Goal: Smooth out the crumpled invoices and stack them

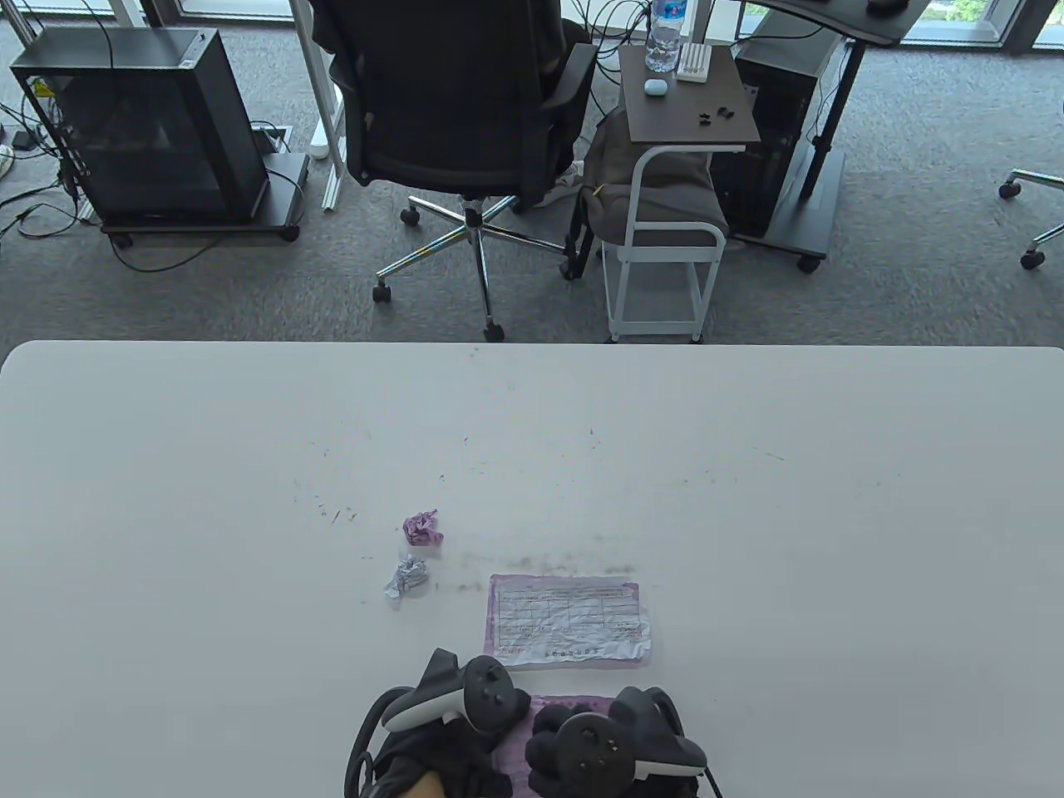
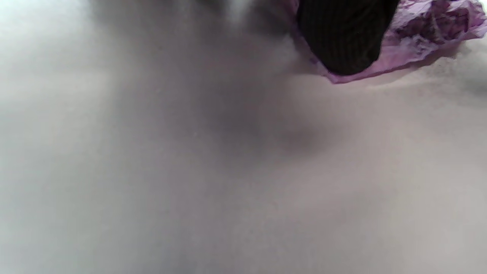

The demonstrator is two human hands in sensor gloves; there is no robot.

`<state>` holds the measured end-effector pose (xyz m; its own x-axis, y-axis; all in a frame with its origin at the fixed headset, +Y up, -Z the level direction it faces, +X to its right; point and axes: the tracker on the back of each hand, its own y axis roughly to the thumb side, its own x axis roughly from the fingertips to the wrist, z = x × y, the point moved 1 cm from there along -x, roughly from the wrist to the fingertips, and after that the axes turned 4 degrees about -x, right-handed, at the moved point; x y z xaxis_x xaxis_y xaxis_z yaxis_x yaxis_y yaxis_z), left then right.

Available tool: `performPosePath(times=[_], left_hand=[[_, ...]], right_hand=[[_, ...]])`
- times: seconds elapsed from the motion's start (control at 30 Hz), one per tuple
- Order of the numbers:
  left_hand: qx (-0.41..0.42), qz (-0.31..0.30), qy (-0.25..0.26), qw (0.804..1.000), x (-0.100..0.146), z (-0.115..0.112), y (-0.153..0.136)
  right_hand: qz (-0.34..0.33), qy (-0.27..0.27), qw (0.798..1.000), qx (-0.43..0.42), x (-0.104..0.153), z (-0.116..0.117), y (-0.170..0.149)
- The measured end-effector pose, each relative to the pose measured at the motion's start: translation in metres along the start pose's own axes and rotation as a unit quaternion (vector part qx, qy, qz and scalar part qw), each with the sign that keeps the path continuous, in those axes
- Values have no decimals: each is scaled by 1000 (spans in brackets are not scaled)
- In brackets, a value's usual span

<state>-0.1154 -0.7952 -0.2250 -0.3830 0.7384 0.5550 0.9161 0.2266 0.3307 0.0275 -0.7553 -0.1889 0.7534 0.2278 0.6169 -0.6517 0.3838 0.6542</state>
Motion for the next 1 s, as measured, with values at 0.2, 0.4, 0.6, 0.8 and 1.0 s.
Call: performPosePath(times=[0.2,0.4,0.6,0.8,1.0], left_hand=[[7,-6,3,1000,-1,0,0],[8,-4,3,1000,-1,0,1],[7,-1,3,1000,0,0,2],[8,-2,4,1000,-1,0,1],[8,-2,-7,1000,-1,0,0]], right_hand=[[49,92,994,-26,-5,8,-5],[136,126,981,-51,-2,3,-20],[212,147,962,-93,10,2,-44],[257,166,943,-127,21,2,-64],[222,37,958,-175,43,-26,-73]])
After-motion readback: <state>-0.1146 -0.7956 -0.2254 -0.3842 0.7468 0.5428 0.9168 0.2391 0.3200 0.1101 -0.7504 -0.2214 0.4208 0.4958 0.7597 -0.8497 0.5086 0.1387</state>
